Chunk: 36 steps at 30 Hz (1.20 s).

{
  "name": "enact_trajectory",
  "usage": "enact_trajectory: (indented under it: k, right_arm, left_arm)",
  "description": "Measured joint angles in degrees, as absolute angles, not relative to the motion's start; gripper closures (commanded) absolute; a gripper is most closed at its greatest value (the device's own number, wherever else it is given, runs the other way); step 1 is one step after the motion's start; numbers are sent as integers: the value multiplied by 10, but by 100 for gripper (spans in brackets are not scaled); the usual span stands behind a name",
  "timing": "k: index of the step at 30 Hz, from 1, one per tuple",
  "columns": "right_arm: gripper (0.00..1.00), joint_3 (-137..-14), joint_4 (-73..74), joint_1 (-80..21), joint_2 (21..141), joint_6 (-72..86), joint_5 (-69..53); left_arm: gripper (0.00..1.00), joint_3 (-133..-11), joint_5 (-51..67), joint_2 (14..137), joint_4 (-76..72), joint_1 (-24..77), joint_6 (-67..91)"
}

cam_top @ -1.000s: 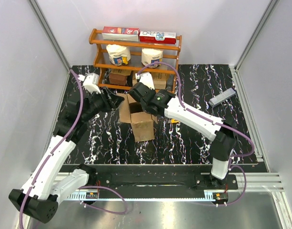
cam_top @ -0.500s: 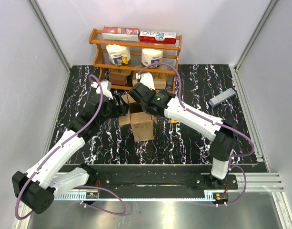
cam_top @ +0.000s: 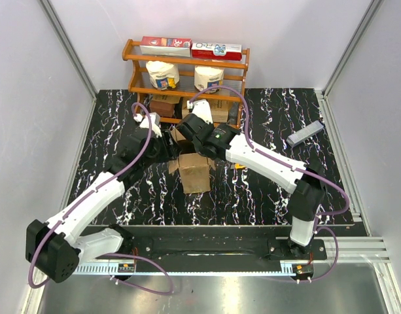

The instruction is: Unpack the express box

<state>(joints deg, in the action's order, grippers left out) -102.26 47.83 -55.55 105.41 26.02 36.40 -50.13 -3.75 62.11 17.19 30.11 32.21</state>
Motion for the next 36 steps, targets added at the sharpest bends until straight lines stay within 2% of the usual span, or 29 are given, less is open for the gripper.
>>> enact_trajectory:
  k: [4,5,12,14,15,18,20,24,27,28,30,36]
  right_arm:
    - [100,-1019,473,-555,1053,261,364]
    - [100,-1018,472,-555,1053,261,364]
    - [100,-1014,462,-555,1051,265,361]
    - [93,-1012,462,-555,1047,266,358]
    - [80,-1011,463,-555,1045,267,355]
    - [58,-1007,465,-555,1034,265,341]
    - [56,-1004,468,-555,1020,258,327]
    - [64,-992,460,-555,973,235,302]
    - [79,-972,435,-553,921,202,269]
    - [92,-961,420,-552,901,188,249]
    - [100,-944,396,-552,869,162,210]
    - [100,-909,347,-551,882,126,115]
  left_arm:
    - [56,-508,-31,637,164,301,325]
    - [62,-511,-30,640,164,301,326]
    - [84,-527,-26,658,158,301,317]
    - [87,-533,-27,662,161,300,309]
    - [89,-537,-27,665,164,300,302]
    - [97,-547,-27,670,175,300,273]
    - [100,-554,-25,675,180,299,252]
    - [100,-566,3,685,188,300,206]
    - [100,-571,27,686,199,301,174]
    - [100,-573,34,686,202,301,163]
    - [100,-573,46,686,204,301,147]
    - [100,-574,69,686,206,301,118]
